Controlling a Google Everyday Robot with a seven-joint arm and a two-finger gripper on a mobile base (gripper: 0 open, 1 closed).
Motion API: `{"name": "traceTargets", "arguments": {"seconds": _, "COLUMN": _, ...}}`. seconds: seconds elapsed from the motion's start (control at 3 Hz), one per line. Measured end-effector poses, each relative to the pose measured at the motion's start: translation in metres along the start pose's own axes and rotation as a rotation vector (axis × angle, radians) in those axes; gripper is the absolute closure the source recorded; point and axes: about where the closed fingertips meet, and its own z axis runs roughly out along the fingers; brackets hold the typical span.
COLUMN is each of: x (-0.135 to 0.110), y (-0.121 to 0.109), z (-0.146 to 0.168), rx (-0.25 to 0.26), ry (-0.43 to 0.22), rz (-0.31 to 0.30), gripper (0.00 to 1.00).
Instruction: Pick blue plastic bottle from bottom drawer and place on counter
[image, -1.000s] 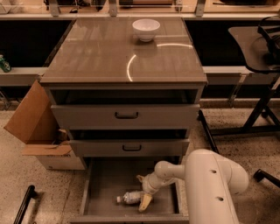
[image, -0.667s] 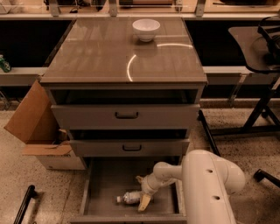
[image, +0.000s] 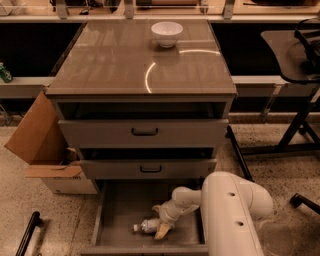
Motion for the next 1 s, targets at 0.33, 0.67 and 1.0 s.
{"name": "traceTargets", "arguments": {"seconds": 0.33, "x": 0.001, "y": 0.003, "z": 0.002, "rx": 0.002, "ry": 0.007, "rz": -0.004, "gripper": 0.42}}
{"name": "traceTargets", "arguments": {"seconds": 0.67, "x": -0.002, "y": 0.013, "z": -0.005, "rx": 0.008, "ry": -0.028, "rz": -0.006, "gripper": 0.65}}
{"name": "traceTargets", "arguments": {"seconds": 1.0, "x": -0.008, "y": 0.026, "z": -0.031, "rx": 0.043, "ry": -0.084, "rz": -0.024, "gripper": 0.89}}
